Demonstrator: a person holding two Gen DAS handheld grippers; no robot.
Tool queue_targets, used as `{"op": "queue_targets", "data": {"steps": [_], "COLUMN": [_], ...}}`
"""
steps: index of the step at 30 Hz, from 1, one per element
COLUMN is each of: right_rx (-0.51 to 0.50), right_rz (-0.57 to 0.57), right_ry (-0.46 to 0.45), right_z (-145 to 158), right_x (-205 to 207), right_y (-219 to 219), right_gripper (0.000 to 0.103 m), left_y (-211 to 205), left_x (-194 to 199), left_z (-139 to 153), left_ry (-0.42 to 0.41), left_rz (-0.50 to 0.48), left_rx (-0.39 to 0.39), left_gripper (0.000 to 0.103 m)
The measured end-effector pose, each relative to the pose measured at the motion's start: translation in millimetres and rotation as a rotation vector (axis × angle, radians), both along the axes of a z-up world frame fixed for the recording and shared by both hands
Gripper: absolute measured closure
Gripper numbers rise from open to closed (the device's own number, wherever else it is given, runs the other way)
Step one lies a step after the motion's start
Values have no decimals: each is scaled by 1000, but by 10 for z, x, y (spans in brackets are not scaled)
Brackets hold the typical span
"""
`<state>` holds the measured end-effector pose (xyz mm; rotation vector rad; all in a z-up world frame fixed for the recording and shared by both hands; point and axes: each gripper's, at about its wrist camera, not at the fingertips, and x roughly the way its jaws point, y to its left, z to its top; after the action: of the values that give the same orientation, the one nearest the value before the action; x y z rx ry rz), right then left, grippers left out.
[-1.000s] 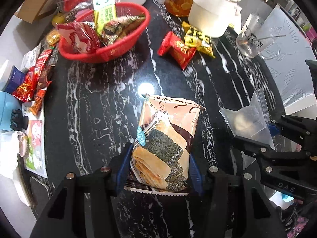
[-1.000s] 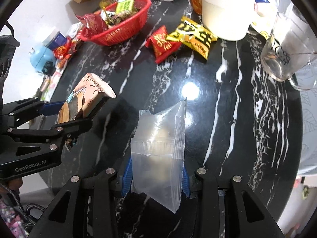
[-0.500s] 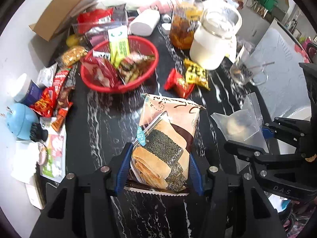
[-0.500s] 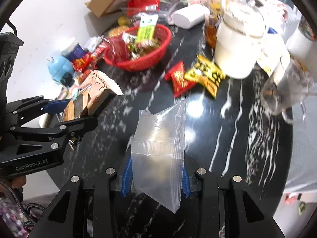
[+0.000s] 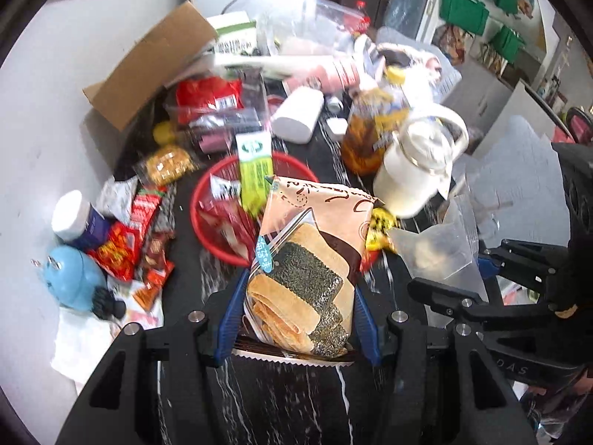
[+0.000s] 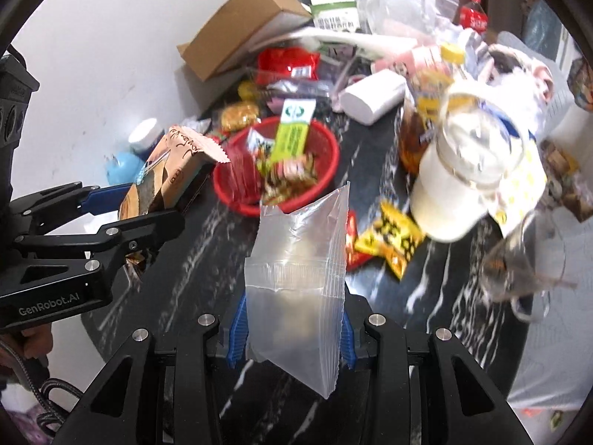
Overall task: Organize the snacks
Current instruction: 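Carry the wafer packet and clear bag over the red basket with both grippers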
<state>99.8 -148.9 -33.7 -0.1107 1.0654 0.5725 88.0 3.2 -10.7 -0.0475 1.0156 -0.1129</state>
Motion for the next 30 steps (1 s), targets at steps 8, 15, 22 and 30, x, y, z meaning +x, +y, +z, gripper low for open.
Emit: {"op": "queue_targets", "data": {"steps": [8, 15, 22, 30], "right_rx": [19, 23, 21, 18], "right_rz": [22, 37, 45, 41], "right_ry": [-46, -65, -61, -36], "right_z": [211, 263, 211, 35], "right_x": [358, 690, 1006, 1278], "right_y": [145, 317, 486, 593], "right_gripper": [64, 64, 64, 64], "left_y": [172, 330, 499, 615], "left_x": [330, 610, 886, 1148], "left_z": [183, 224, 143, -107], "left_ry": [-52, -76, -74, -39], "left_rz": [47, 87, 118, 139], "left_rx": [-14, -18, -20, -21], "left_gripper": [51, 51, 51, 51]}}
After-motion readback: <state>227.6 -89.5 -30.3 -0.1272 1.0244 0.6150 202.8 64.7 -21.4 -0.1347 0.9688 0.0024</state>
